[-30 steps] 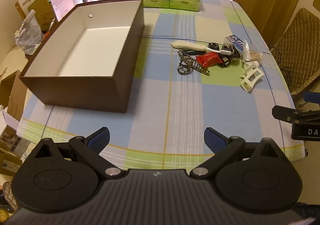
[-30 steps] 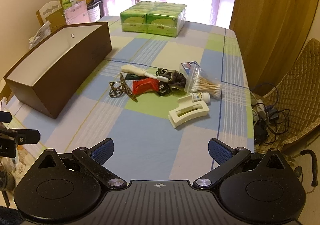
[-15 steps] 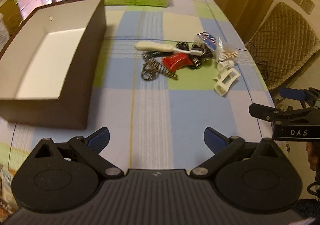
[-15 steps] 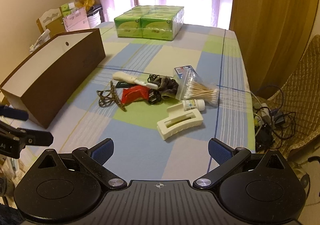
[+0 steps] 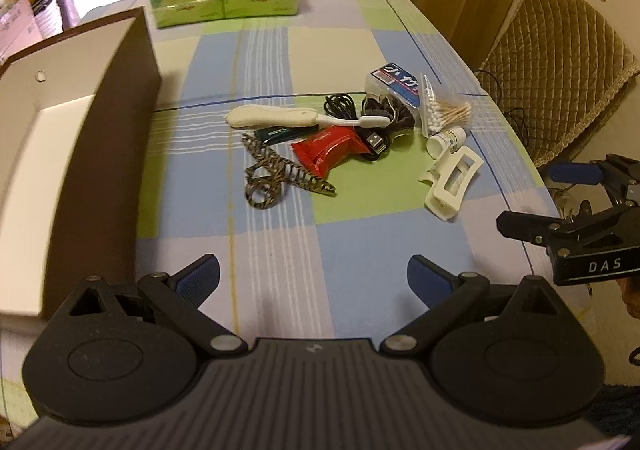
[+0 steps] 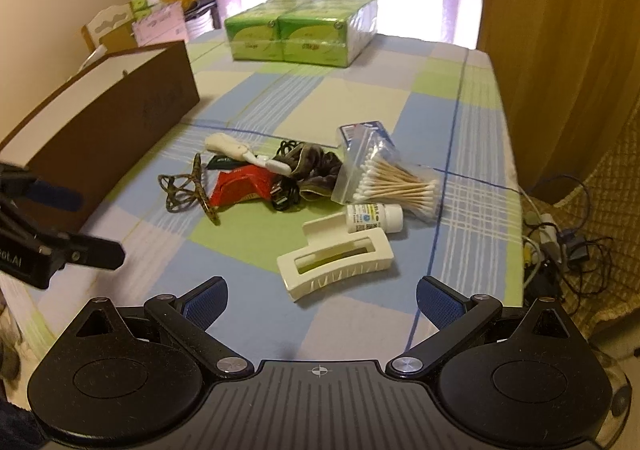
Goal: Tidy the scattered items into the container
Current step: 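Move both tools toward the scattered hair clips on the table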
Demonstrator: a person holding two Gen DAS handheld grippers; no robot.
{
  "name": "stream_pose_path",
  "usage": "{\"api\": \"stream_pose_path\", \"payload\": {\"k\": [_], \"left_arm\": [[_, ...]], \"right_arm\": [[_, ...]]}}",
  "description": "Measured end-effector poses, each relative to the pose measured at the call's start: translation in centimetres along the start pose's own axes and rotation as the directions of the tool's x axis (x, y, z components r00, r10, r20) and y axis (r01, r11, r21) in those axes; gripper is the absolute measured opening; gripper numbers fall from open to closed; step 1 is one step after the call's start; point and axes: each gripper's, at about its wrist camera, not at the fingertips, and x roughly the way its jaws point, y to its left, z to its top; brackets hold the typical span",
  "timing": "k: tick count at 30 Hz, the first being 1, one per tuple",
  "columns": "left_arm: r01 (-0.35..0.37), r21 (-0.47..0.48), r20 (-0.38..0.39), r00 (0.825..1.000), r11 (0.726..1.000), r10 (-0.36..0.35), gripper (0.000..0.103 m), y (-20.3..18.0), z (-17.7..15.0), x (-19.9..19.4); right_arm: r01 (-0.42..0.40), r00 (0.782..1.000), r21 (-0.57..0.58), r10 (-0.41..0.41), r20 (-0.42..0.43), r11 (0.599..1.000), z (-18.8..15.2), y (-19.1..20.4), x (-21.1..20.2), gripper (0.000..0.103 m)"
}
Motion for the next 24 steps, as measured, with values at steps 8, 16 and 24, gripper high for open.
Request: {"api": "stream_pose_path", "payload": {"k": [8,16,24], "left_arm": [[0.029,0.029,-0.024,0.999,0.999,-0.028,0.099,0.1,1.8,3.1],[0.031,0.029,-0.064,0.998,0.999,-0.029,0.098,1.0,2.3,5.6],[0.036,0.036,-0.088,0.996,0.999,-0.033,0.098,1.8,2.5,7.2]], "right_arm": [[-0.019,0.999,-0.088,0.015,-0.043,0.996,0.5,-1.5,3.9,0.103],[-0.064,0.994,-0.134,0.051,-0.093,0.989,1.2,-2.6,6.9,0.103],[-0.083,0.992,-0.198,0.062,-0.109,0.977,1.5,-2.3,8.1,0.088]]}}
